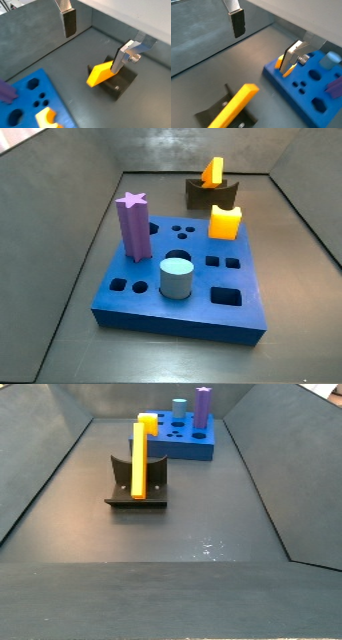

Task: Pick up the double-square object. Move up. Place the double-square object on the fixture. Regrasp the double-square object. Move to above the board. Insert the double-square object.
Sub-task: Regrasp the double-square object.

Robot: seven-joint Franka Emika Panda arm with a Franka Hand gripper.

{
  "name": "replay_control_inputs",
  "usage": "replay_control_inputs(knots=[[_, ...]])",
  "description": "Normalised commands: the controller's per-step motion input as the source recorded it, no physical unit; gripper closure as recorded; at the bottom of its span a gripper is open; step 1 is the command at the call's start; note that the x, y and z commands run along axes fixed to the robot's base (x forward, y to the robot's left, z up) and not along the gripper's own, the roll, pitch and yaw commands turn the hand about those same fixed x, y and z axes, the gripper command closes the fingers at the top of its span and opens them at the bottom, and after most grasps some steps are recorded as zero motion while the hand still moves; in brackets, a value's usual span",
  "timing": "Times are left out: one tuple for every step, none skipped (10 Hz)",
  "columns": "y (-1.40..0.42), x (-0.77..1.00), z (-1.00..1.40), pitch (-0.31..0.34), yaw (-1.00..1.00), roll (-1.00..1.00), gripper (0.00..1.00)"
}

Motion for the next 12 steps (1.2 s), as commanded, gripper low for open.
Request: replay_control_inputs(knots=[[-0.02, 0.02, 0.01, 0.063, 0.03, 1.00, 0.00], [-0.02, 0.02, 0.01, 0.070, 0.03, 1.00, 0.00], [-0.02, 0.03, 0.01, 0.078, 0.03, 1.00, 0.00], [-0.02, 0.05, 0.00, 0.090, 0.04, 1.00, 0.00], [-0.03, 0.06, 0.00, 0.100, 0.04, 1.00, 0.00], [-0.03, 0.07, 0.00, 0.114, 0.05, 1.00, 0.00], [-0.03, 0.09, 0.00, 0.129, 0.05, 1.00, 0.00], [-0.04, 0.11, -0.01, 0.152, 0.06, 1.00, 0.00], [-0.04, 0.11, -0.01, 0.172, 0.08, 1.00, 0.00], [-0.05, 0.12, -0.01, 0.198, 0.10, 1.00, 0.00], [-0.05, 0.12, -0.01, 0.216, 0.12, 1.00, 0.00], [-0.05, 0.12, -0.01, 0.229, 0.14, 1.00, 0.00]])
